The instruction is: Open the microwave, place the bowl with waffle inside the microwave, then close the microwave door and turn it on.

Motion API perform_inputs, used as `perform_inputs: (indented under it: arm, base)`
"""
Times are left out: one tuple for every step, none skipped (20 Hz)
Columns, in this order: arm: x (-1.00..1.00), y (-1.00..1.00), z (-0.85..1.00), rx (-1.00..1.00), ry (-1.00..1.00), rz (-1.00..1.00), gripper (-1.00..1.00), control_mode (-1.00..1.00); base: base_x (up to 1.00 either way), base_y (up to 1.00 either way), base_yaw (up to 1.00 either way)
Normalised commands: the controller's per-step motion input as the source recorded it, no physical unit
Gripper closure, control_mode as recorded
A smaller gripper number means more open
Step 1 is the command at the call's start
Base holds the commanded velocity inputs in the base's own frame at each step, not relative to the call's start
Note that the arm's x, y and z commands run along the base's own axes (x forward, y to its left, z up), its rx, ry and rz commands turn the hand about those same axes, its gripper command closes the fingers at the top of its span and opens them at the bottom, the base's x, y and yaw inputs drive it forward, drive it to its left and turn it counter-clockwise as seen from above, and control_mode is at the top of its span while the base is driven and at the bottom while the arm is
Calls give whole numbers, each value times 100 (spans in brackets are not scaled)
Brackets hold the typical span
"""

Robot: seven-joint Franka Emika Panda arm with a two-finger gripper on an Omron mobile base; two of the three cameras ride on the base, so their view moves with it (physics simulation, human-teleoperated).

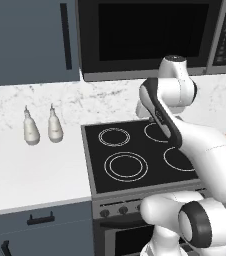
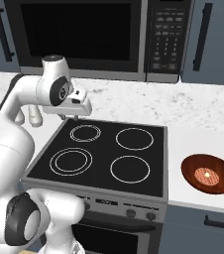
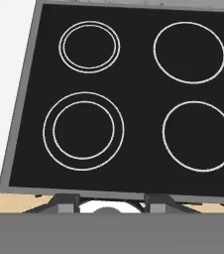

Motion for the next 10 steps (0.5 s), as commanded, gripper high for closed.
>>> perform_inputs:
  arm:
    - [-1, 0, 0, 0, 0, 0, -100, -100]
    - [-16, 0, 0, 0, 0, 0, -100, -100]
    - [-7, 0, 0, 0, -3, 0, -100, -100]
    - [-21, 0, 6, 0, -18, 0, -100, -100]
    - [-62, 0, 25, 0, -44, 7, -100, -100]
    - [-84, 0, 40, 0, -64, 8, -100, -100]
    - [-96, -11, 46, 0, -81, 8, -100, -100]
    - [-97, -19, 36, -5, -96, 6, -100, -100]
    - [-94, -33, 37, -7, -100, 3, -100, -100]
    - [-89, -36, 31, -8, -100, 0, -100, -100]
  base:
    - [0, 0, 0]
    - [0, 0, 0]
    - [0, 0, 0]
    - [0, 0, 0]
    - [0, 0, 0]
    - [0, 0, 0]
    - [0, 0, 0]
    - [0, 0, 0]
    - [0, 0, 0]
    - [0, 0, 0]
